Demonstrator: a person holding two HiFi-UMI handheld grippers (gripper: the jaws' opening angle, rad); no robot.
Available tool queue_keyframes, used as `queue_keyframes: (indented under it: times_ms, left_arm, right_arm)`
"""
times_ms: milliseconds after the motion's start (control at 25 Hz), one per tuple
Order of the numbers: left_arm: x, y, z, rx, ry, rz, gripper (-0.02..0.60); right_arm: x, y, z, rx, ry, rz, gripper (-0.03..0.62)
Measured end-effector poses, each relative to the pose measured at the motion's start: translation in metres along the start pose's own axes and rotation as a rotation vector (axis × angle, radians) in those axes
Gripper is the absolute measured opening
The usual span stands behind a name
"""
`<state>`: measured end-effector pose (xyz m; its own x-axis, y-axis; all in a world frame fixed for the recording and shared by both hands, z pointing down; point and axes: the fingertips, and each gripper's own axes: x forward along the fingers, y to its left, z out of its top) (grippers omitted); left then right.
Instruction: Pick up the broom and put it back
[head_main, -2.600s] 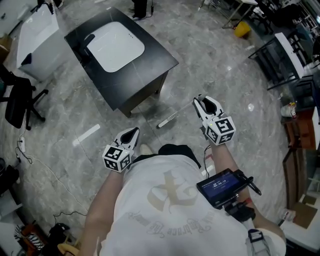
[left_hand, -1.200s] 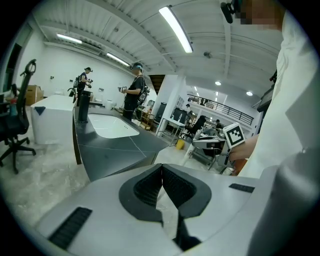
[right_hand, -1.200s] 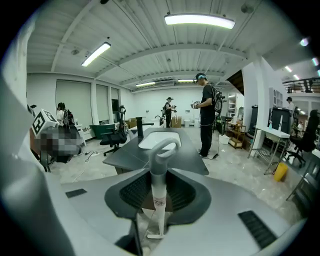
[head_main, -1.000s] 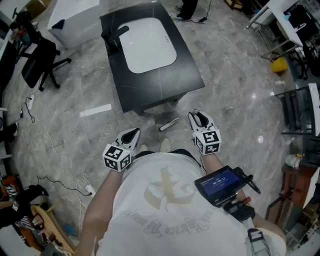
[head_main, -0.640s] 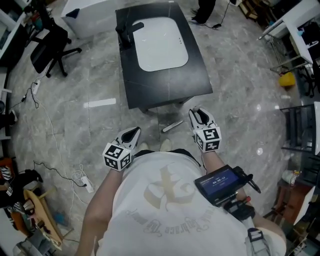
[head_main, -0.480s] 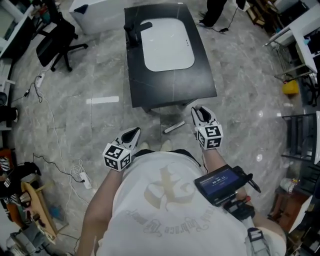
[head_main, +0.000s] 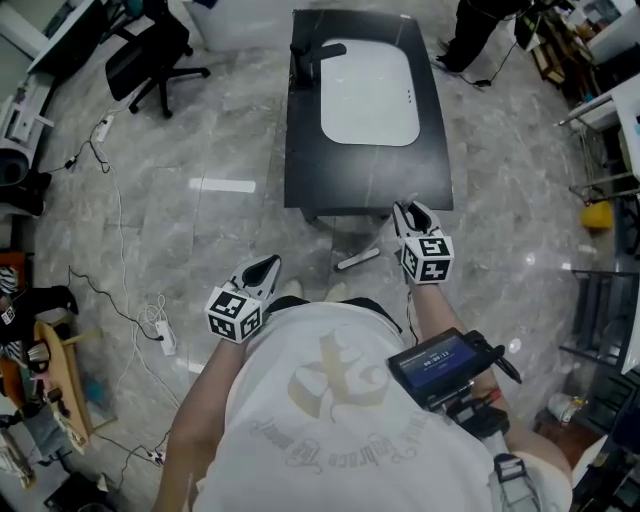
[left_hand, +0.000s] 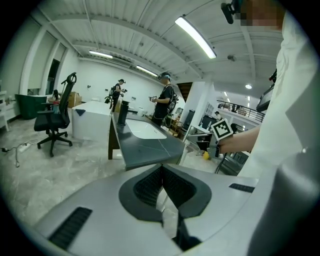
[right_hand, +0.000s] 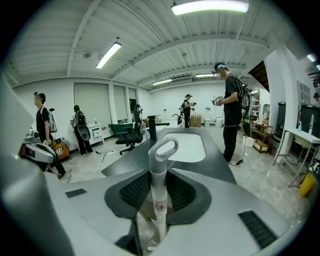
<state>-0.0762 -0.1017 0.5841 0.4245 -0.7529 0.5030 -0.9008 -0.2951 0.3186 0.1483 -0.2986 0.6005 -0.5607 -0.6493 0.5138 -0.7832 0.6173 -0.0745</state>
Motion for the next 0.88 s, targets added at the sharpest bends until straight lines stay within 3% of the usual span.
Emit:
queue_keyframes:
  times_ms: [400, 880]
  left_arm:
    - [-0.009, -0.003, -0.008, 0.001, 0.010, 0.051, 0.012]
    - [-0.002, -0.010, -0.011, -0.001, 0.018, 0.053, 0.012]
  right_arm:
    - [0.023, 0.003, 0.010, -0.008, 0.003, 0.039, 0.109]
    - [0.033, 0.001, 0.010, 0.001, 0.005, 0.069, 0.112]
